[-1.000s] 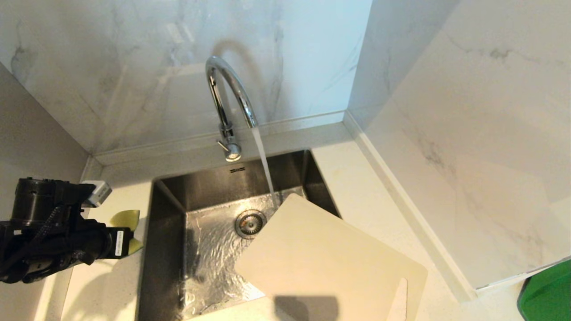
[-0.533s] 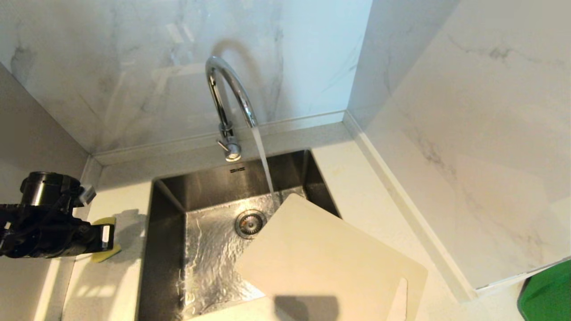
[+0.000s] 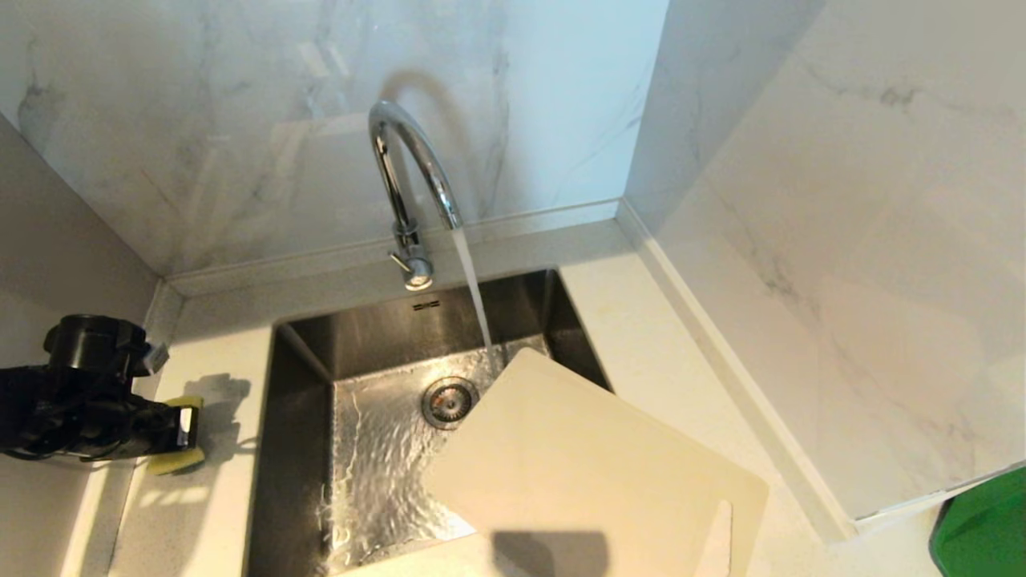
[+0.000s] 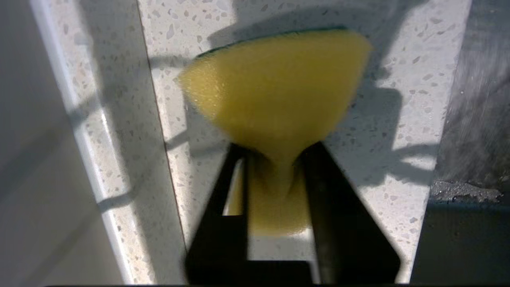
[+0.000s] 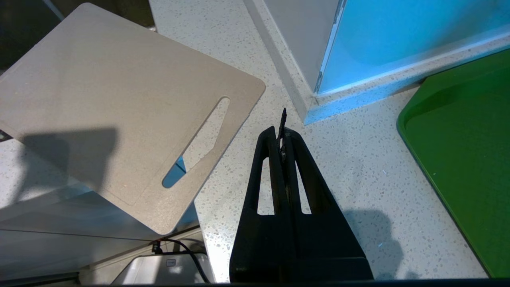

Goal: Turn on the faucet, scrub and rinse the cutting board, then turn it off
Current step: Put down the cleaning cloth

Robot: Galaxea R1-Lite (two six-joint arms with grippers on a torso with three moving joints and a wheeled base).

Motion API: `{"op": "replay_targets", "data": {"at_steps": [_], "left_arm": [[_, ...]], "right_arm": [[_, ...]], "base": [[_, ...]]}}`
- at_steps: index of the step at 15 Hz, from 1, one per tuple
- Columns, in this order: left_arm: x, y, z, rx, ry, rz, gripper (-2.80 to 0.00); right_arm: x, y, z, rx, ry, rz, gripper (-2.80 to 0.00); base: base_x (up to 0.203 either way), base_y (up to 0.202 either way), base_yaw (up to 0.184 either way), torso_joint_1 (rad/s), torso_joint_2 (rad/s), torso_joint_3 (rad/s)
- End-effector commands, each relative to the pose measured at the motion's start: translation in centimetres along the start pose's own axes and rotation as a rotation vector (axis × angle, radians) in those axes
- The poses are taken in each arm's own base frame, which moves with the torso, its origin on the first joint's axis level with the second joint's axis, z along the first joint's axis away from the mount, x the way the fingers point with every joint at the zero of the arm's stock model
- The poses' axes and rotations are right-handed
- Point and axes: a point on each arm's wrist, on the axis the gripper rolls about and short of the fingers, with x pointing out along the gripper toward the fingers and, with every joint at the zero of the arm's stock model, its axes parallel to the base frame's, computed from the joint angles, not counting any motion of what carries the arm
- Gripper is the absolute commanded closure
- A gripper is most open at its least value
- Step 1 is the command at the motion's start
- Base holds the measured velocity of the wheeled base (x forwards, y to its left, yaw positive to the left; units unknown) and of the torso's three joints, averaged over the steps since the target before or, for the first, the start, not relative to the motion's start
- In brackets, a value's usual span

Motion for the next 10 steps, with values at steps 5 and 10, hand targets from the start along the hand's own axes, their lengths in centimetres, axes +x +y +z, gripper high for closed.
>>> {"op": "replay_targets", "data": {"at_steps": [5, 10], "left_arm": [[0.2, -0.1, 0.5, 0.002, -0.006, -0.003, -2.8], [-3.9, 0.4, 1.1, 0.1, -0.078, -0.011, -2.8]], "right_arm": [[0.0, 0.0, 0.0, 0.0, 0.001, 0.0, 0.0], [0.0, 0.0, 0.0, 0.0, 0.001, -0.001, 0.0]], "base": [[0.0, 0.0, 0.0, 0.0, 0.0, 0.0], [0.0, 0.0, 0.0, 0.0, 0.0, 0.0]]}}
